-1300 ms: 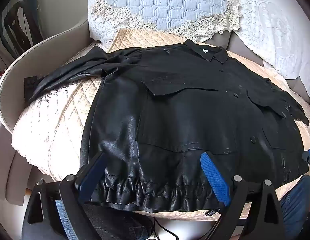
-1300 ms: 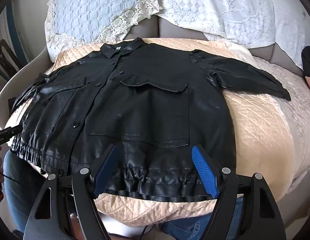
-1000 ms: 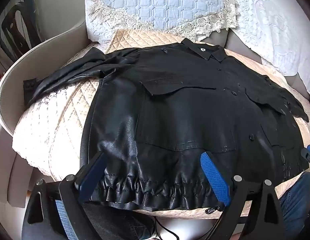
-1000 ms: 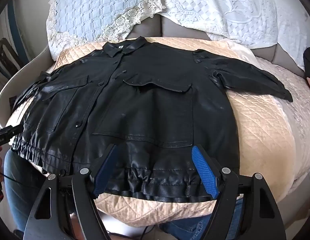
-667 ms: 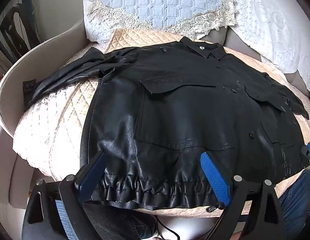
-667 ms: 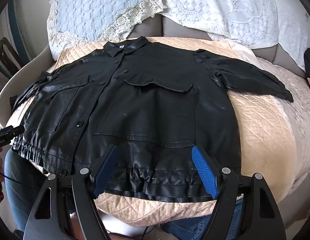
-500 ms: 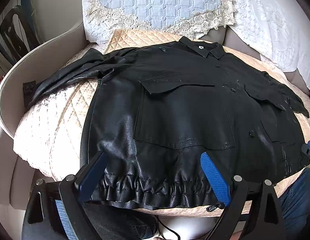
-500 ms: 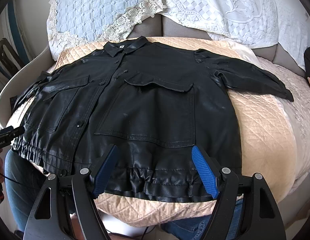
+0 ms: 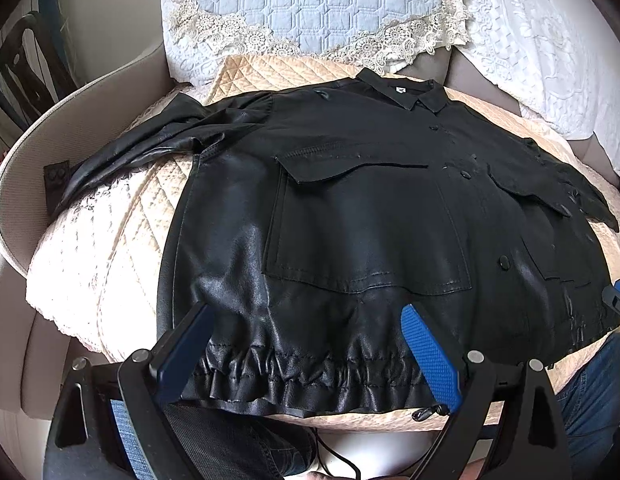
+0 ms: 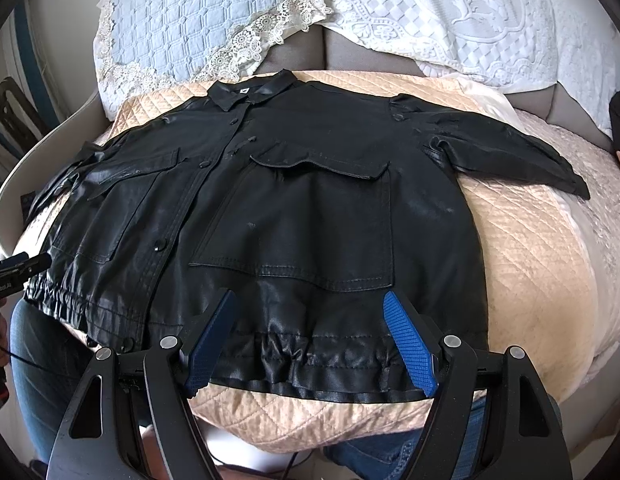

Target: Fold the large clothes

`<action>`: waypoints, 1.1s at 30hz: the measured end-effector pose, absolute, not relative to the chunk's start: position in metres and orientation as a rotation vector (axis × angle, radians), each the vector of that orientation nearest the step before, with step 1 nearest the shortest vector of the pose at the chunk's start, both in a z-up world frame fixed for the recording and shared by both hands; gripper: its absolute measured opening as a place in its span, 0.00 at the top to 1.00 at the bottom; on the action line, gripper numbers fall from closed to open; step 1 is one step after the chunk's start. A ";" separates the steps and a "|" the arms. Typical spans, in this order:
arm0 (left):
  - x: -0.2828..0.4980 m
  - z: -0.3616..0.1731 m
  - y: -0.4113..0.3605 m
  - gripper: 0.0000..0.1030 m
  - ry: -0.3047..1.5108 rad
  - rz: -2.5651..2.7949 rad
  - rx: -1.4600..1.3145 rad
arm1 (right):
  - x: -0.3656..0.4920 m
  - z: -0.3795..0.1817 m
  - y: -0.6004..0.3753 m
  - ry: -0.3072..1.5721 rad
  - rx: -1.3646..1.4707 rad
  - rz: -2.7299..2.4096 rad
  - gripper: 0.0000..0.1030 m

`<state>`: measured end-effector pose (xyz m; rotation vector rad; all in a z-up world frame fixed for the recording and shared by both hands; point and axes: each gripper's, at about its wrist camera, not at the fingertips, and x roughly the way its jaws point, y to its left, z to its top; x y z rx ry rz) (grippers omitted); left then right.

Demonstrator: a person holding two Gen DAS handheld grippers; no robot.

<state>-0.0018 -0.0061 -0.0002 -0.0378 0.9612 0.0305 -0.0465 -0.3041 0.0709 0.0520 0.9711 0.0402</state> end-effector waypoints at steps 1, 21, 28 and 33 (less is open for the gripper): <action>-0.002 0.000 -0.006 0.07 0.962 0.030 -0.038 | -0.047 0.071 -0.304 0.970 0.051 0.040 0.26; -0.005 -0.003 -0.008 0.07 0.962 0.026 -0.026 | -0.046 0.072 -0.301 0.972 0.049 0.046 0.26; -0.004 -0.002 -0.006 0.07 0.967 0.025 -0.035 | -0.045 0.072 -0.301 0.969 0.049 0.051 0.26; -0.003 -0.003 -0.005 0.07 0.974 0.019 -0.039 | -0.046 0.073 -0.300 0.964 0.047 0.049 0.26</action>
